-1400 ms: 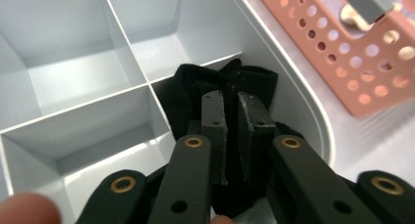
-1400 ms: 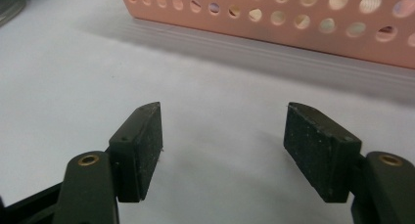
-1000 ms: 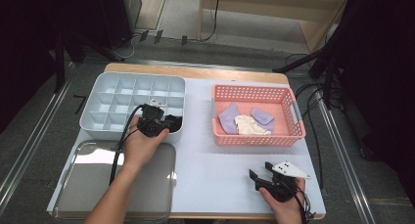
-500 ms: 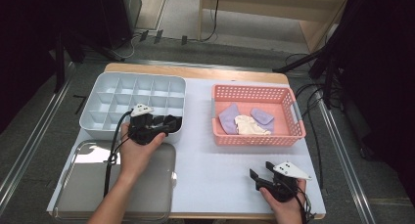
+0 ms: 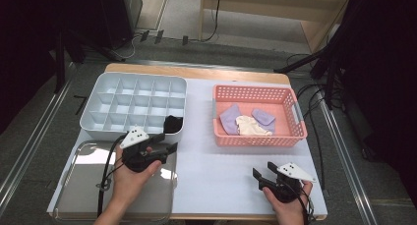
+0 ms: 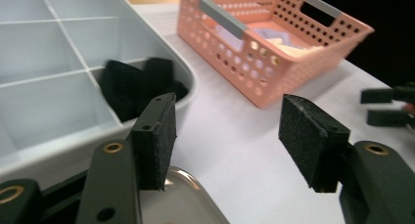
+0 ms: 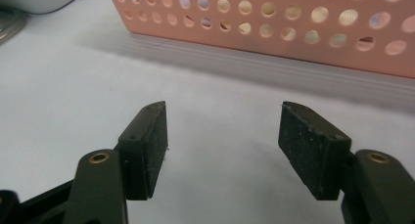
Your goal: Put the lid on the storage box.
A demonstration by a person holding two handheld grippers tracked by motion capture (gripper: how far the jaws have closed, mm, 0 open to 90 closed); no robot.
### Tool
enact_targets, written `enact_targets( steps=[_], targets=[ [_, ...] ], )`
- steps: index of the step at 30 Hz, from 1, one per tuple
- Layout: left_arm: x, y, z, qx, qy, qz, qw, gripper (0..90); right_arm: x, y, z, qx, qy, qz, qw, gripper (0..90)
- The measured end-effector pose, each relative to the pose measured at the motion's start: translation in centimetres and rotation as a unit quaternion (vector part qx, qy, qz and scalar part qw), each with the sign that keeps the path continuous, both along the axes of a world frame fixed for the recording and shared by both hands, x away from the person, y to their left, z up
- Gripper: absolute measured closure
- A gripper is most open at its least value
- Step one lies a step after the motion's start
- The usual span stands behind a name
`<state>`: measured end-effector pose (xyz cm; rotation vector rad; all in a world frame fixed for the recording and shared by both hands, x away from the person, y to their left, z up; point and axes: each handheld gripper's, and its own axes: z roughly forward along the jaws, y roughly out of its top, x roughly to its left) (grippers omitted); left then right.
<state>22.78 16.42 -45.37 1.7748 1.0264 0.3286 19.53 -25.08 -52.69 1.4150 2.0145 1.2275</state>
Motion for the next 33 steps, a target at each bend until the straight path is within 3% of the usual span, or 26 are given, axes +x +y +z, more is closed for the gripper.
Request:
enact_targets(
  steps=[6, 9, 18, 20, 25, 29, 33],
  targets=[
    [-1.7, -0.5, -1.2, -0.004, -0.001, -0.017, 0.9998, 34.2, -0.1, 0.0, 0.0, 0.001, -0.005, 0.0, 1.0, 35.1],
    [-2.3, -0.5, -2.0, 0.002, -0.012, -0.012, 0.9999, 30.6, -0.1, 0.0, 0.1, 0.002, -0.007, -0.001, 1.0, 35.1],
    [-3.0, 0.3, -3.7, 0.003, -0.009, 0.013, 0.9999, 23.1, -0.2, -0.1, 0.4, 0.009, -0.012, -0.003, 0.9999, 35.6],
    [-3.3, 0.6, -3.8, 0.006, -0.011, 0.007, 0.9999, 18.3, -0.3, -0.1, 0.5, 0.011, -0.011, -0.004, 0.9999, 35.5],
    [-3.4, 1.4, -3.9, 0.008, -0.013, 0.001, 0.9999, 14.1, -0.3, -0.1, 0.9, 0.012, -0.021, -0.004, 0.9997, 35.8],
    [-3.0, 1.8, -4.5, -0.001, -0.006, 0.013, 0.9999, 14.1, -0.1, 0.0, 1.4, 0.014, -0.028, -0.006, 0.9995, 35.9],
    [-2.8, 1.3, -5.0, 0.011, -0.009, 0.011, 0.9998, 13.9, 0.3, 0.5, 1.9, 0.014, -0.036, -0.005, 0.9992, 36.2]
  ],
)
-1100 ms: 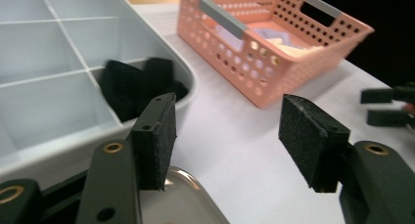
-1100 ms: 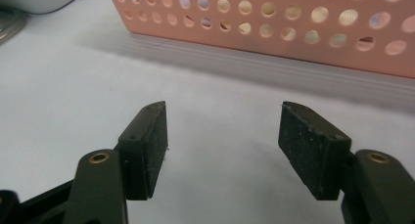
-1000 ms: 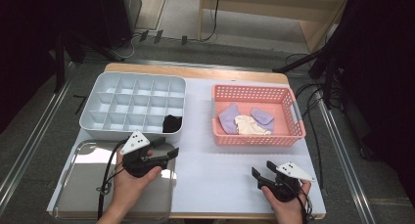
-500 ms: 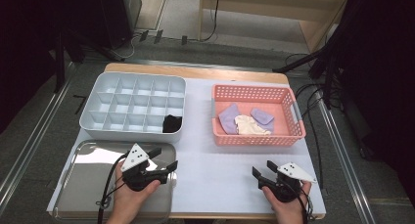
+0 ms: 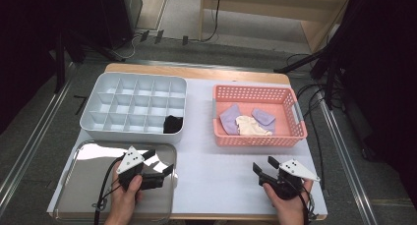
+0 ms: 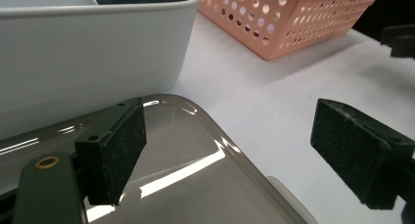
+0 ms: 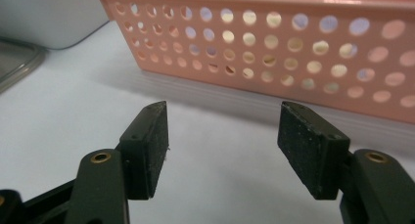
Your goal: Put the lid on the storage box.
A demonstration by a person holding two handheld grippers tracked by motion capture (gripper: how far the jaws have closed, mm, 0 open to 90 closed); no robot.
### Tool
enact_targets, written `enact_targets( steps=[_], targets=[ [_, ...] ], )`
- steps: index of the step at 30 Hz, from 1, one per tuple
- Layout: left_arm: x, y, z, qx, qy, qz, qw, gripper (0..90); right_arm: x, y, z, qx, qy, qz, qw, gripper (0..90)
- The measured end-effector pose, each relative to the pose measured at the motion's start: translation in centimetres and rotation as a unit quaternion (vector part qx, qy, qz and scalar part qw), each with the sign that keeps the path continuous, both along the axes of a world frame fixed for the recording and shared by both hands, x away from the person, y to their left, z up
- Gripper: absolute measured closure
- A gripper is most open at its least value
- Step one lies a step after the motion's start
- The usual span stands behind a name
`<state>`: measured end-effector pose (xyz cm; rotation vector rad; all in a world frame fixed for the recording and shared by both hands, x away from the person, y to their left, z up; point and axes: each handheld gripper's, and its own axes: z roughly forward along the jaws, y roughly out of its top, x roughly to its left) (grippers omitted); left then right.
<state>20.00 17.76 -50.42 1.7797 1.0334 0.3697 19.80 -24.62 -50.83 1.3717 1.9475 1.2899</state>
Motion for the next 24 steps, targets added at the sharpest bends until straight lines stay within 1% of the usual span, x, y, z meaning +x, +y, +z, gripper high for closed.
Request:
enact_targets(
  steps=[2, 6, 7, 11, 13, 16, 19, 20, 21, 24],
  targets=[
    [0.1, -0.2, -0.3, 0.006, 0.005, 0.003, 1.0, 12.9, 0.2, 0.3, 0.3, 0.0, -0.007, 0.002, 1.0, 36.3],
    [0.2, -0.2, -0.3, 0.007, 0.004, 0.0, 1.0, 12.9, 0.6, 0.9, 1.2, 0.003, -0.016, 0.003, 0.9999, 36.4],
    [0.2, -0.2, -0.3, 0.005, 0.006, 0.0, 1.0, 12.8, 0.8, 1.0, 1.4, 0.005, -0.017, 0.002, 0.9998, 36.4],
    [0.0, -0.3, -0.2, 0.013, 0.002, -0.003, 0.9999, 9.2, 1.6, 1.5, 2.0, 0.008, -0.026, 0.006, 0.9996, 38.1],
    [0.0, -0.3, -0.3, 0.013, 0.005, -0.005, 0.9999, 8.4, 2.0, 1.8, 2.4, 0.009, -0.026, 0.003, 0.9996, 38.1],
    [0.1, -0.3, -0.3, 0.01, 0.007, -0.007, 0.9999, 8.3, 2.7, 2.0, 2.9, 0.01, -0.034, 0.001, 0.9994, 37.9],
    [0.0, -0.3, -0.3, 0.013, 0.007, -0.008, 0.9999, 8.4, 3.3, 2.4, 3.4, 0.011, -0.036, 0.0, 0.9993, 37.7],
    [0.0, -0.3, -0.3, 0.016, 0.006, -0.009, 0.9998, 8.3, 3.6, 2.4, 3.5, 0.008, -0.038, -0.001, 0.9992, 37.6],
    [0.0, -0.4, -0.3, 0.017, 0.004, -0.009, 0.9998, 8.4, 3.8, 2.5, 3.6, 0.01, -0.035, -0.003, 0.9994, 37.6],
    [0.0, -0.4, -0.3, 0.018, 0.005, -0.008, 0.9998, 8.4, 4.6, 2.7, 3.7, 0.007, -0.041, -0.006, 0.9991, 37.7]
  ],
)
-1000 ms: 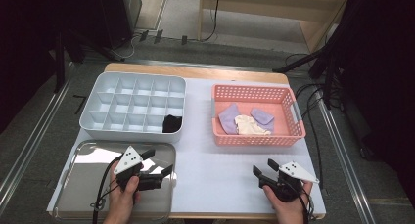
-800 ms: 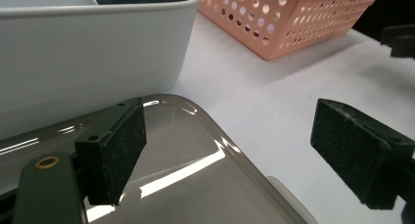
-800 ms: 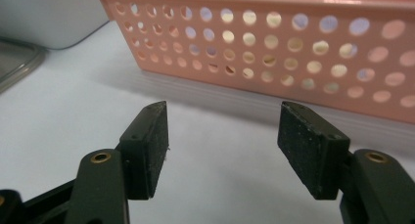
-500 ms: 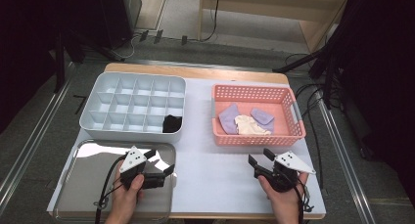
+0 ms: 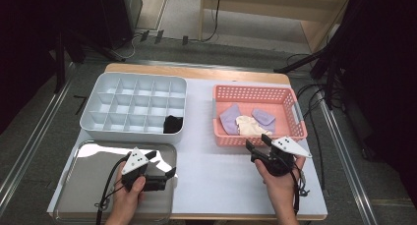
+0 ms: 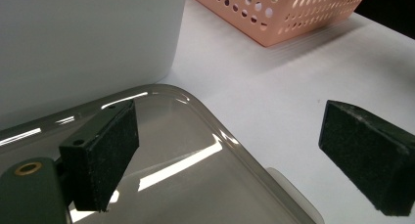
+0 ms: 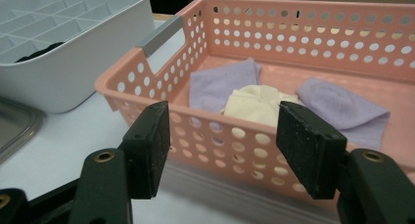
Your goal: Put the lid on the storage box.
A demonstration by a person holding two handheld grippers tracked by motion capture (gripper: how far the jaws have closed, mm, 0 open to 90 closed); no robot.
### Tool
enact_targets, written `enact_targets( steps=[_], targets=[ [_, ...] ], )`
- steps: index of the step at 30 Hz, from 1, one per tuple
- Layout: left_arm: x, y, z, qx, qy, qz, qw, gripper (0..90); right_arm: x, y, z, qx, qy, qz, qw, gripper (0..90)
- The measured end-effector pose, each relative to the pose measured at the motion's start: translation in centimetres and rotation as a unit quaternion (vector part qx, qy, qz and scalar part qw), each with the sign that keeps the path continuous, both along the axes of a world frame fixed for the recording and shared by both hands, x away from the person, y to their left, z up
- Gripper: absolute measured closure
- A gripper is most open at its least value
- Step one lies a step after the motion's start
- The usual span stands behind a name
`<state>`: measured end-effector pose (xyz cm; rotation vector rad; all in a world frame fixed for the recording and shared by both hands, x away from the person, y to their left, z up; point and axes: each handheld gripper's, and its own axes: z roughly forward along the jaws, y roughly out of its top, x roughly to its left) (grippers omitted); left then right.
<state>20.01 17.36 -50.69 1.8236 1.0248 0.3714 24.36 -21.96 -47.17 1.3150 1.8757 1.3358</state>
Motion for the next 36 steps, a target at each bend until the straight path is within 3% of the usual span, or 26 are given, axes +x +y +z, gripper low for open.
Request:
enact_targets(
  steps=[14, 27, 36],
  targets=[
    [0.1, 0.0, 0.0, -0.001, 0.003, -0.005, 1.0, 8.4, 3.7, 0.4, 0.2, -0.001, 0.003, -0.019, 0.9998, 38.8],
    [0.0, 0.0, 0.0, -0.004, 0.005, -0.007, 1.0, 8.4, 7.2, 1.7, 0.5, -0.012, 0.022, -0.033, 0.9991, 38.7],
    [0.0, 0.0, 0.0, -0.002, 0.005, -0.009, 0.9999, 8.4, 9.3, 2.5, 0.1, -0.021, 0.058, -0.049, 0.9969, 38.2]
  ],
)
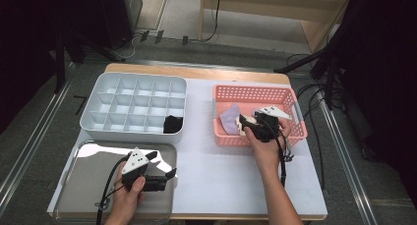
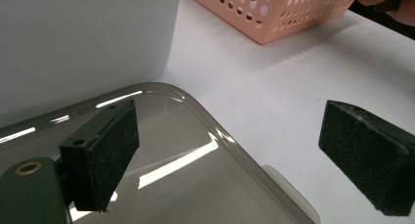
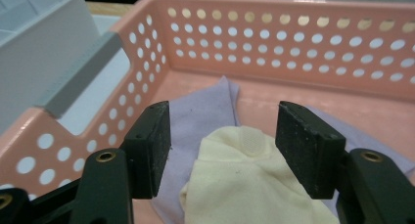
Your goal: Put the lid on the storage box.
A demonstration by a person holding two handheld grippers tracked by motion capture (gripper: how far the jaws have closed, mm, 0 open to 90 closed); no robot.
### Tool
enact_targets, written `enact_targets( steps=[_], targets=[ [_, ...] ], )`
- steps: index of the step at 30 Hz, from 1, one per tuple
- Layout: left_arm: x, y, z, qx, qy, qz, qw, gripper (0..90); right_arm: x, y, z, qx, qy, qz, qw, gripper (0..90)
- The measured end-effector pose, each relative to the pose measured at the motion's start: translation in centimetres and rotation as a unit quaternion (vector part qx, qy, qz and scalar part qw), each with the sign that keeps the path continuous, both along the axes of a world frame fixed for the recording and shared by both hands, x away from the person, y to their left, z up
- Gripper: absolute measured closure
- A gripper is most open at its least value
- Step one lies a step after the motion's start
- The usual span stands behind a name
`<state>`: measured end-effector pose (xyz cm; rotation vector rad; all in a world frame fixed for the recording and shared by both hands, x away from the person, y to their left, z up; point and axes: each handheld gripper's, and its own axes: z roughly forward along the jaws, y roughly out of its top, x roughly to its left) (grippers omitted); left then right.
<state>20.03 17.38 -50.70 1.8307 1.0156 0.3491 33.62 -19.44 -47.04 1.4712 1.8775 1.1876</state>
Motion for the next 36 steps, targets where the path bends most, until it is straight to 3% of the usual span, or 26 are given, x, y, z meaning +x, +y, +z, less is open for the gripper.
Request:
enact_targets(
  steps=[3, 14, 19, 21, 26, 32, 36],
  targets=[
    [0.0, 0.0, 0.0, 0.001, 0.0, -0.001, 1.0, 8.4, 0.6, 0.1, -0.1, 0.015, 0.018, -0.007, 0.9997, 36.9],
    [0.0, 0.0, 0.0, -0.004, 0.001, -0.003, 1.0, 8.4, 2.4, 0.2, -1.0, 0.026, 0.082, -0.031, 0.9958, 35.9],
    [0.0, 0.0, 0.0, -0.004, 0.002, -0.004, 1.0, 8.4, 2.7, 0.7, -1.4, -0.008, 0.103, -0.041, 0.9938, 34.9],
    [0.0, 0.0, 0.0, -0.004, 0.002, -0.004, 1.0, 8.4, 2.8, 0.8, -1.4, -0.016, 0.115, -0.043, 0.9923, 33.8],
    [0.1, 0.0, 0.0, -0.004, 0.002, -0.004, 1.0, 8.4, 3.3, 0.8, -1.4, -0.012, 0.154, -0.039, 0.9872, 31.8],
    [0.1, 0.0, 0.0, -0.003, 0.004, -0.003, 1.0, 8.4, 3.8, 0.7, -1.4, -0.005, 0.184, -0.041, 0.982, 32.4],
    [0.2, 0.1, 0.0, -0.003, 0.007, -0.006, 0.9999, 8.4, 4.2, 0.7, -1.5, 0.001, 0.218, -0.036, 0.9754, 45.3]
  ],
)
